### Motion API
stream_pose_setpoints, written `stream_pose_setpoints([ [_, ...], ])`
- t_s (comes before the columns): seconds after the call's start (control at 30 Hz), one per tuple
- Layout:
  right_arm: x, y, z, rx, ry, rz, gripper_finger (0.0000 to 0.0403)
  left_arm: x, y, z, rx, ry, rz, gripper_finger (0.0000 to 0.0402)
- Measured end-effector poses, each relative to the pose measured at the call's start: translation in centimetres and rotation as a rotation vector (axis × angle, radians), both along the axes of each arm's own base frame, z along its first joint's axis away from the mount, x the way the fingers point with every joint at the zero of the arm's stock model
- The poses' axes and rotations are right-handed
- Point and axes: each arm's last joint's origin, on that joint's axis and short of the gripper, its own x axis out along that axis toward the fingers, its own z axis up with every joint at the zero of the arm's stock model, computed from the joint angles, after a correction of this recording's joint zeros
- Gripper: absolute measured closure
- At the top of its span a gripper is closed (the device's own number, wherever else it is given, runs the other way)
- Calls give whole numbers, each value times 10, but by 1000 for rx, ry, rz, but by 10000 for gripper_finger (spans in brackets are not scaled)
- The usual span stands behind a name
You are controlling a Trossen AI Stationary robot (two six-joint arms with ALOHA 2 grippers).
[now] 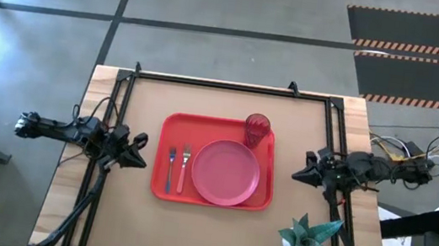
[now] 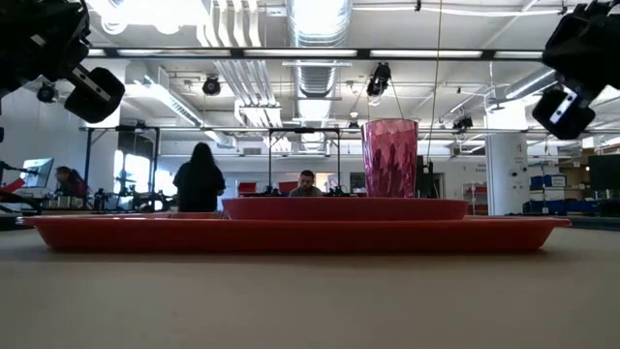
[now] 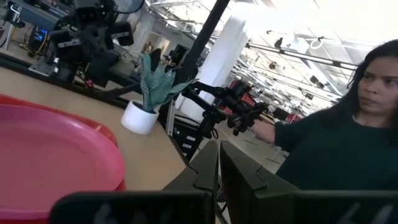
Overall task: Pick and place plate/cup/fork/spoon on tray
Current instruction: Return to Home Position
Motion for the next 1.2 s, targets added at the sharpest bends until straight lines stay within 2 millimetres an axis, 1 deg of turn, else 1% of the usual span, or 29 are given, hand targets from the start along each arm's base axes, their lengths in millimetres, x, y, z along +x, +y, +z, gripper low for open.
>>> stream_pose_setpoints([
  [0.1, 3, 1, -1, -2, -73, 1, 394, 0, 0, 0, 0, 0, 0, 401],
  [0.3, 12, 2, -18, 39, -169, -1, 394, 0, 0, 0, 0, 0, 0, 401],
  [0.53, 12, 2, -14, 36, -203, -11, 394, 0, 0, 0, 0, 0, 0, 401],
  [0.73, 12, 0, -18, -80, -190, -72, 394, 0, 0, 0, 0, 0, 0, 401],
  [0.93, 12, -1, -20, -118, -174, -90, 394, 0, 0, 0, 0, 0, 3, 402],
  [1.2, 13, -3, -20, -277, -193, -175, 394, 1, 0, -1, 0, 14, 16, 401],
])
